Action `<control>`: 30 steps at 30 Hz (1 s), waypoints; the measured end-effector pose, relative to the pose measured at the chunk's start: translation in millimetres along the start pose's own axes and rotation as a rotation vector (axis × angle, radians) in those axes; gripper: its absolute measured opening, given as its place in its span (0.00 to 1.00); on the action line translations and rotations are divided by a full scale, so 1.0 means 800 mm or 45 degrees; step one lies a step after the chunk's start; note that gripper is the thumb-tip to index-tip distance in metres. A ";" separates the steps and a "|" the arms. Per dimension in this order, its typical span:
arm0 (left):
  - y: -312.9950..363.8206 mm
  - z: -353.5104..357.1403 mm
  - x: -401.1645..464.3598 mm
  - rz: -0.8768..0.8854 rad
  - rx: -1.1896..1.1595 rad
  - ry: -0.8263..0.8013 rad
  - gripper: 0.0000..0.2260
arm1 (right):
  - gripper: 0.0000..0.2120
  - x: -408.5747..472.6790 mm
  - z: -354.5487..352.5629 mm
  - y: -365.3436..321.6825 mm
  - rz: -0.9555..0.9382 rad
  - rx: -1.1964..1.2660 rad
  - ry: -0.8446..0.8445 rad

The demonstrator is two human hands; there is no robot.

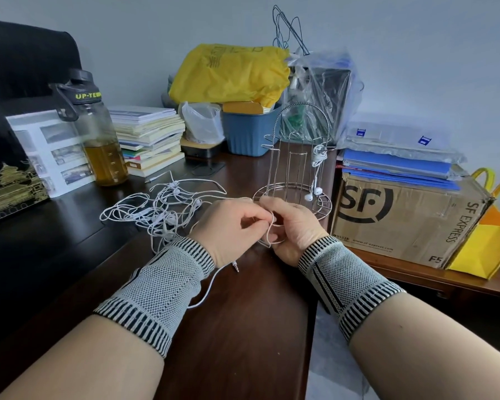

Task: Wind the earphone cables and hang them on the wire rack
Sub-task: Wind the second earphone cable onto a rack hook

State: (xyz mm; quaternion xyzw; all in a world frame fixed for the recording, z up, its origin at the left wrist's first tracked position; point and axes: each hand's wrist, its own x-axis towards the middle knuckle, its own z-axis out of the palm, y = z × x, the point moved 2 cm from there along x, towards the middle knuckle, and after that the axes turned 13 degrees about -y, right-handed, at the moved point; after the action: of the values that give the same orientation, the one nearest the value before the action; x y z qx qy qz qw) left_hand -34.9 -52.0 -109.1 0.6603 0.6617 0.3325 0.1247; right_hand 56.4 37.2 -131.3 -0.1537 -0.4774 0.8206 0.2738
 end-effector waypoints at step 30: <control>-0.028 -0.012 0.004 -0.282 0.040 0.274 0.05 | 0.10 -0.031 -0.005 -0.020 0.248 0.069 -0.181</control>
State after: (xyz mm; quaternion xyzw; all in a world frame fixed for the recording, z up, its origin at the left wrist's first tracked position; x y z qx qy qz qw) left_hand -58.7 -49.1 -114.6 0.5456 0.7453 0.3751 0.0787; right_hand 83.5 31.7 -119.8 -0.1333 -0.4562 0.8647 0.1625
